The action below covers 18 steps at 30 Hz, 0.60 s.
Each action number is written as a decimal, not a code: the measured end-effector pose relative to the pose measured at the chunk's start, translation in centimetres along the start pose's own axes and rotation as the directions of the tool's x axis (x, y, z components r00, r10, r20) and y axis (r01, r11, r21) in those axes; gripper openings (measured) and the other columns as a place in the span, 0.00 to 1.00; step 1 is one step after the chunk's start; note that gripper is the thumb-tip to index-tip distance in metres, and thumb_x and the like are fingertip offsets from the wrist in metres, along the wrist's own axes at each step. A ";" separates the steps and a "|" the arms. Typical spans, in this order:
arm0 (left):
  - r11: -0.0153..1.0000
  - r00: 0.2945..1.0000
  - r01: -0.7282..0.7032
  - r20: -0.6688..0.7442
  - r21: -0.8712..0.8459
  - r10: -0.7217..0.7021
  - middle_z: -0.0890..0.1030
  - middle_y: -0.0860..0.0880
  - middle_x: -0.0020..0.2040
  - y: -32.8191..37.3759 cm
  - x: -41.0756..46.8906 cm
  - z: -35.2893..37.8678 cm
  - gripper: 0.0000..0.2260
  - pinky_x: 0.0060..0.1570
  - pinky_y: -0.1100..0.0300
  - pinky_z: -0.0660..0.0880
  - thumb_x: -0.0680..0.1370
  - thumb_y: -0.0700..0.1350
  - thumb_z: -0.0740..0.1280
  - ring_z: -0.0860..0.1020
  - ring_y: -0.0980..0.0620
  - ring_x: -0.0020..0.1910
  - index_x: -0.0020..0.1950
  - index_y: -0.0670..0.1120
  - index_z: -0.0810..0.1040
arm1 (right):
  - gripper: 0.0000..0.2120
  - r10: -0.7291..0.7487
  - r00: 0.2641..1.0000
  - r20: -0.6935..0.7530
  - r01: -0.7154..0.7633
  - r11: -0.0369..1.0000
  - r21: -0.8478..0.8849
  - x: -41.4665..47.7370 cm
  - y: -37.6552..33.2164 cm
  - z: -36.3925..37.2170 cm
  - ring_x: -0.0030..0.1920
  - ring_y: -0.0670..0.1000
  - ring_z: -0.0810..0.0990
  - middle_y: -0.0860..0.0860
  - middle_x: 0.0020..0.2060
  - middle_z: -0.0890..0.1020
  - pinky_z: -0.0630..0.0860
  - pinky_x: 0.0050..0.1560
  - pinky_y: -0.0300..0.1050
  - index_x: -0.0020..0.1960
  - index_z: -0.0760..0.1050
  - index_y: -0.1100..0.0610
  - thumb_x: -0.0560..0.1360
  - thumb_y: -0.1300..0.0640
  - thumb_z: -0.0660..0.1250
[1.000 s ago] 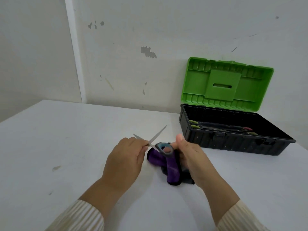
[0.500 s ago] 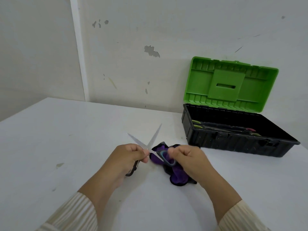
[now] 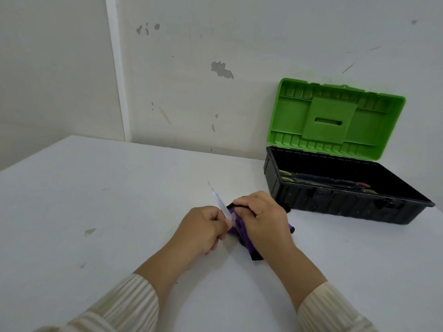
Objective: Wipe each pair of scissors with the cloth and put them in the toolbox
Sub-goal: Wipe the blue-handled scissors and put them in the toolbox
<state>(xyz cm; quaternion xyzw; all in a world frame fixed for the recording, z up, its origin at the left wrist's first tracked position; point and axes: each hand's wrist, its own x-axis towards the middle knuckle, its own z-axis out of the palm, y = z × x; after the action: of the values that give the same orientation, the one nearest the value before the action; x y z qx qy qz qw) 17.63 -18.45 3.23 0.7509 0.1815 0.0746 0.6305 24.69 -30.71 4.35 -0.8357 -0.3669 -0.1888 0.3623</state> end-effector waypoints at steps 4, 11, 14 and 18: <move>1.000 1.000 -0.009 -0.013 -0.014 0.009 0.75 0.45 0.28 0.0 0.0 -0.2 0.12 0.21 0.66 0.58 0.75 0.40 0.67 0.66 0.51 0.21 0.31 0.43 0.73 | 0.06 -0.046 0.996 0.075 0.047 0.999 -0.008 -0.7 -0.5 0.3 0.46 0.45 0.72 0.55 0.38 0.82 0.65 0.48 0.22 0.43 0.82 0.60 0.69 0.65 0.67; 0.999 1.000 -0.018 -0.016 -0.044 0.017 0.74 0.48 0.26 0.2 -0.1 -0.3 0.11 0.21 0.67 0.58 0.75 0.39 0.67 0.65 0.52 0.20 0.33 0.42 0.74 | 0.08 -0.020 0.992 0.126 0.021 1.000 -0.007 -0.5 -0.5 -0.1 0.42 0.51 0.78 0.55 0.41 0.81 0.73 0.45 0.37 0.46 0.81 0.59 0.73 0.61 0.64; 0.999 0.999 -0.027 -0.020 -0.044 0.026 0.74 0.50 0.25 0.1 -0.1 -0.2 0.13 0.22 0.68 0.58 0.75 0.40 0.68 0.65 0.52 0.20 0.30 0.44 0.73 | 0.08 0.008 0.999 0.036 -0.009 1.000 0.026 -0.3 -0.2 -0.3 0.41 0.49 0.79 0.55 0.39 0.82 0.72 0.47 0.37 0.45 0.82 0.59 0.70 0.63 0.65; 0.999 1.000 -0.026 -0.016 -0.029 0.025 0.74 0.49 0.25 0.1 -0.2 -0.1 0.13 0.21 0.68 0.58 0.75 0.39 0.68 0.65 0.52 0.19 0.30 0.44 0.73 | 0.07 0.017 0.990 0.138 -0.017 1.000 0.001 -0.6 -0.3 -0.2 0.43 0.48 0.77 0.55 0.42 0.81 0.72 0.47 0.38 0.47 0.82 0.59 0.73 0.63 0.65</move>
<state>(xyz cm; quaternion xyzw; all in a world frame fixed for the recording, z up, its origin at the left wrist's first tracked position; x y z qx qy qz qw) 17.41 -18.50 3.41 0.7434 0.1758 0.0911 0.6389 24.08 -31.00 4.31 -0.8494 -0.3842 -0.1272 0.3387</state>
